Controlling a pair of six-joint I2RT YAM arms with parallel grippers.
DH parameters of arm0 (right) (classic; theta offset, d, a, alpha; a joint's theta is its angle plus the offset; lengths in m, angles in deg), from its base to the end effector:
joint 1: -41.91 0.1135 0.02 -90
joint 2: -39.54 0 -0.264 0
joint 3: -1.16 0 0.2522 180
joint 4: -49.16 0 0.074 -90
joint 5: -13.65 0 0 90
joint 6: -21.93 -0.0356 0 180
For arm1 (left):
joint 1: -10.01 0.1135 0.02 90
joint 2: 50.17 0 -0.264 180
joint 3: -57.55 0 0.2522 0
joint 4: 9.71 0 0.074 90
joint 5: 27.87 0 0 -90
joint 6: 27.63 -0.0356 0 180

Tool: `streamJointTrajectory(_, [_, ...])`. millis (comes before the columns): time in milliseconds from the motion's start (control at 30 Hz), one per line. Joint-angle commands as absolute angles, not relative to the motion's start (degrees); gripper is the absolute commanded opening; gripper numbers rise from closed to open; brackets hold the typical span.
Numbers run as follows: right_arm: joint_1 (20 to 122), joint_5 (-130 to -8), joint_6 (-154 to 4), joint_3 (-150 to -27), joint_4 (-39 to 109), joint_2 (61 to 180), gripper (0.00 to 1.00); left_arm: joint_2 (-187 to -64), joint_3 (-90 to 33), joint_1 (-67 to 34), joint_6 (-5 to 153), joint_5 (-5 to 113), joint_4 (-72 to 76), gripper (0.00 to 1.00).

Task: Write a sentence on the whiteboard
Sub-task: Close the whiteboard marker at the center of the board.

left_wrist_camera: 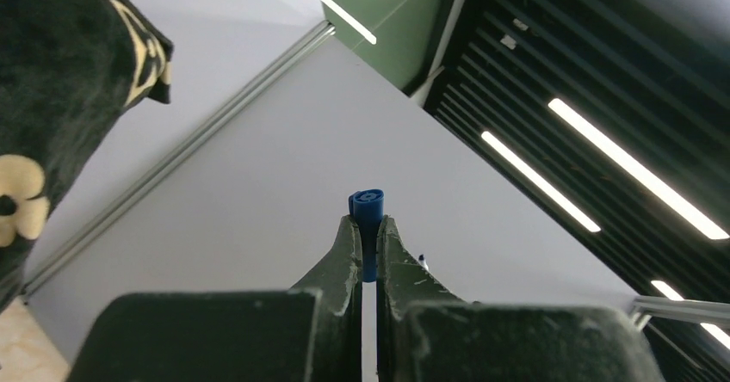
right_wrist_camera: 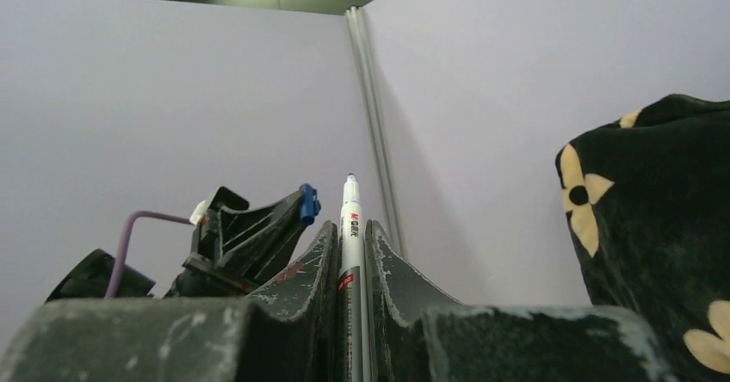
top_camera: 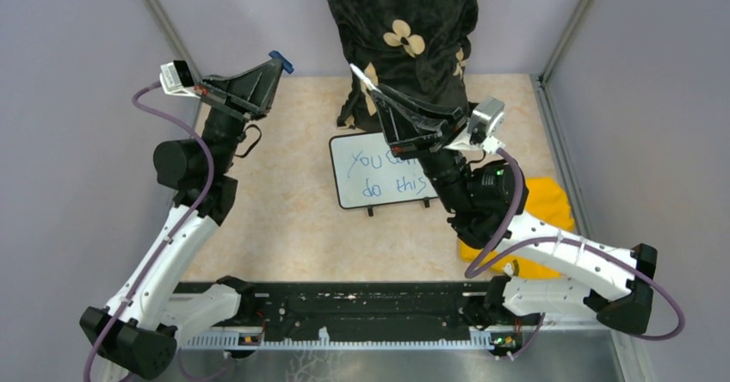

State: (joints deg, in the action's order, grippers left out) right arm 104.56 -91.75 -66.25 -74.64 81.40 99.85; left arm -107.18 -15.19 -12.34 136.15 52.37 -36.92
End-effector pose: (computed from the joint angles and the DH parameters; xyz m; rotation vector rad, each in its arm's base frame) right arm 0.1026 0.1779 0.4904 -0.1806 0.7851 0.9072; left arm 0.1816 -0.0812 0.4776 -0.2387 0.9148 -1.6380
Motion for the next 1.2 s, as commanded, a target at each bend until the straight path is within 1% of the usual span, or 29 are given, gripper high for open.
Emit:
streamJointTrajectory(0, [108.79, -90.15, -60.88, -75.05, 86.78, 99.48, 0.00, -107.57, -14.92, -12.01, 140.05, 51.07, -45.50, 0.00])
streamJointTrajectory(167, [112.41, -90.05, -56.56, -74.36, 88.02, 100.97, 0.00, -107.80, -13.60, -12.02, 141.51, 52.32, -49.61, 0.00])
streamJointTrajectory(367, [114.77, -90.72, -53.31, -73.56, 89.39, 102.11, 0.00, -110.50, -15.76, -12.01, 142.62, 47.76, -51.47, 0.00])
streamJointTrajectory(700, [115.86, -92.18, -51.62, -73.48, 89.73, 103.04, 0.00, -112.57, -16.28, -11.98, 148.18, 43.11, -52.35, 0.00])
streamJointTrajectory(1167, [116.33, -92.79, -50.76, -73.72, 89.24, 103.54, 0.00, -114.27, -19.66, -12.03, 146.74, 36.40, -53.78, 0.00])
